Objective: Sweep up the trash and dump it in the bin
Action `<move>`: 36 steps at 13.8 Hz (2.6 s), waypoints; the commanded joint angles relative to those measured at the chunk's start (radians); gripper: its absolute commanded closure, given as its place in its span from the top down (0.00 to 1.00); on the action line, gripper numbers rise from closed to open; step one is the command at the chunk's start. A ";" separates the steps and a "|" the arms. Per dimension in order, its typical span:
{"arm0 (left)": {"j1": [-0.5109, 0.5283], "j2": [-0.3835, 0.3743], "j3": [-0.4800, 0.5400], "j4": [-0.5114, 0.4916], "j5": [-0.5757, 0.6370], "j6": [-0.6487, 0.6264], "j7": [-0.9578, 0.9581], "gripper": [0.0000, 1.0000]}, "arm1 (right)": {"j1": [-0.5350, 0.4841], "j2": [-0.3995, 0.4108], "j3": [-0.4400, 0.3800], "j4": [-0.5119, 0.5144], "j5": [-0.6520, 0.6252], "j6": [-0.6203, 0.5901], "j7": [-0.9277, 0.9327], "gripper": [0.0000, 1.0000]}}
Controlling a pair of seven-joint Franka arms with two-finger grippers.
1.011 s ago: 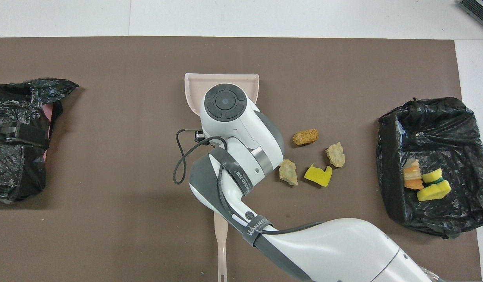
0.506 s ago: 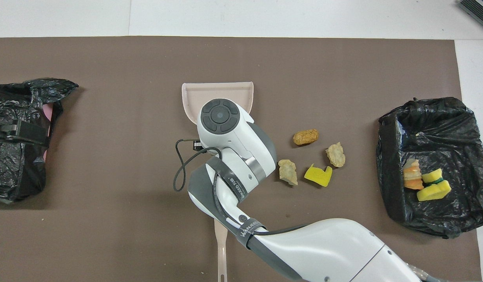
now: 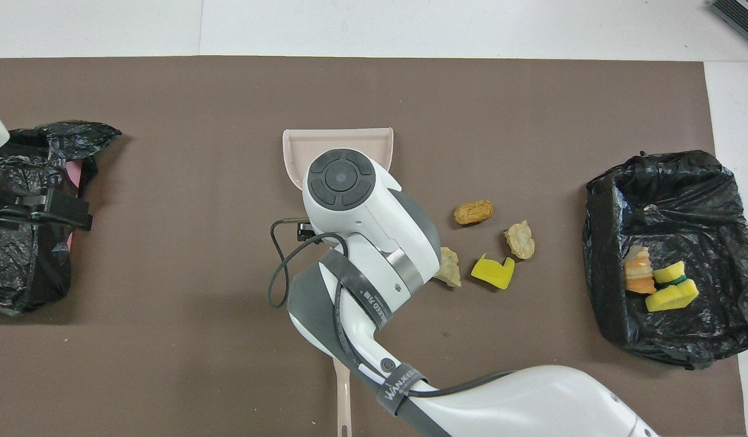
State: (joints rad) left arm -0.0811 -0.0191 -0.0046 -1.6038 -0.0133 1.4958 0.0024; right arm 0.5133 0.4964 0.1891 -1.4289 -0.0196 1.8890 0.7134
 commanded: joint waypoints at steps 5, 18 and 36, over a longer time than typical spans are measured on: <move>-0.181 0.001 0.009 -0.172 -0.010 0.216 -0.056 1.00 | 0.072 -0.393 0.030 -0.485 0.174 0.031 0.026 1.00; -0.502 0.314 0.011 -0.199 -0.010 0.702 -0.486 1.00 | 0.280 -0.483 0.030 -0.869 0.280 0.334 0.063 0.83; -0.537 0.392 0.015 -0.145 0.004 0.672 -0.452 0.00 | -0.031 -0.803 0.023 -0.829 0.251 -0.143 -0.176 0.00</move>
State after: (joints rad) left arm -0.6339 0.3731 0.0065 -1.7613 -0.0159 2.1781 -0.4850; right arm 0.5545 -0.2078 0.2057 -2.2291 0.2342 1.8073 0.5918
